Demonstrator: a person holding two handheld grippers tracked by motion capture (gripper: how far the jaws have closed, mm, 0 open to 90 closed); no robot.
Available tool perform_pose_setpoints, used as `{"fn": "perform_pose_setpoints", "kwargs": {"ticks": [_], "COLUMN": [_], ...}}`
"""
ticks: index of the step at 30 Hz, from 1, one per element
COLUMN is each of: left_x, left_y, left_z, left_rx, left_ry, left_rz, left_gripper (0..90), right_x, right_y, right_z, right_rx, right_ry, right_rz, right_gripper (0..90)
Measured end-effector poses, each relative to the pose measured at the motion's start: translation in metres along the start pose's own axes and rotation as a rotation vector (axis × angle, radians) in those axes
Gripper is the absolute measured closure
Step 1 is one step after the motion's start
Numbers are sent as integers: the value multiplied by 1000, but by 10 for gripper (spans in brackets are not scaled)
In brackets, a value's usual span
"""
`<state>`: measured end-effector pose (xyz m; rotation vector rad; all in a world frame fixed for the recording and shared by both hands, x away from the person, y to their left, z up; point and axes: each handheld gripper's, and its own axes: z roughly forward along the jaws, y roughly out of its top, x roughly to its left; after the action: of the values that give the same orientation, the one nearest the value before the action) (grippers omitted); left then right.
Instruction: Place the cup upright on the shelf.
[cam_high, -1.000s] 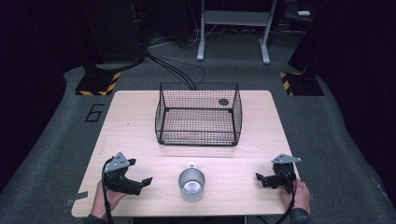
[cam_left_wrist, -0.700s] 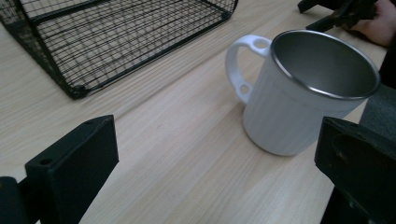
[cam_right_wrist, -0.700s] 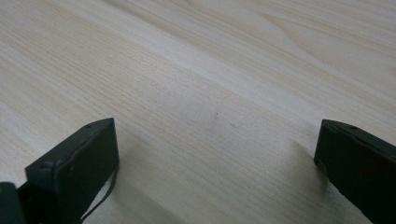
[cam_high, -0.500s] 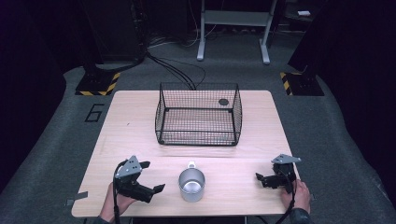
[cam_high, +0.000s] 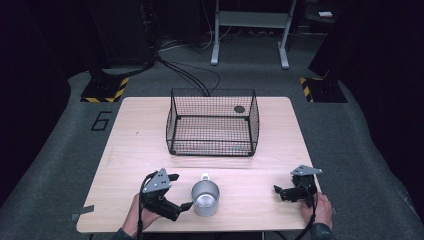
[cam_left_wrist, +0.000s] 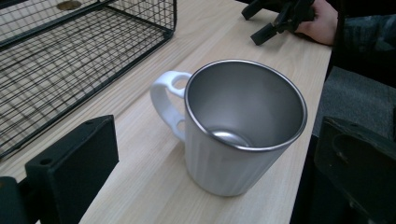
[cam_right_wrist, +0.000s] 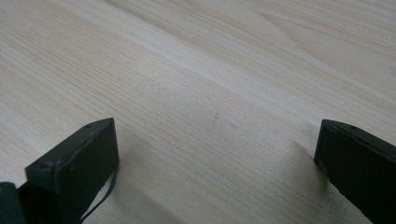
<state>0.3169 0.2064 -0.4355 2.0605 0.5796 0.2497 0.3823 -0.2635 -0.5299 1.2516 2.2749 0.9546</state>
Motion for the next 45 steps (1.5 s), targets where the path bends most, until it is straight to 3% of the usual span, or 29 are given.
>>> {"fn": "perform_pose_setpoints", "kwargs": {"ticks": [24, 45], "left_x": [-14, -15], "left_y": [18, 19], "left_z": [44, 66], "left_rx": [18, 36], "left_ry": [-69, -95], "left_rz": [79, 119], "left_gripper": [0, 0], "right_x": [0, 0], "right_y": [0, 0], "right_z": [0, 0], "right_rx": [0, -7], "right_ry": [0, 0], "right_rz": [0, 1], "right_gripper": [0, 0]}}
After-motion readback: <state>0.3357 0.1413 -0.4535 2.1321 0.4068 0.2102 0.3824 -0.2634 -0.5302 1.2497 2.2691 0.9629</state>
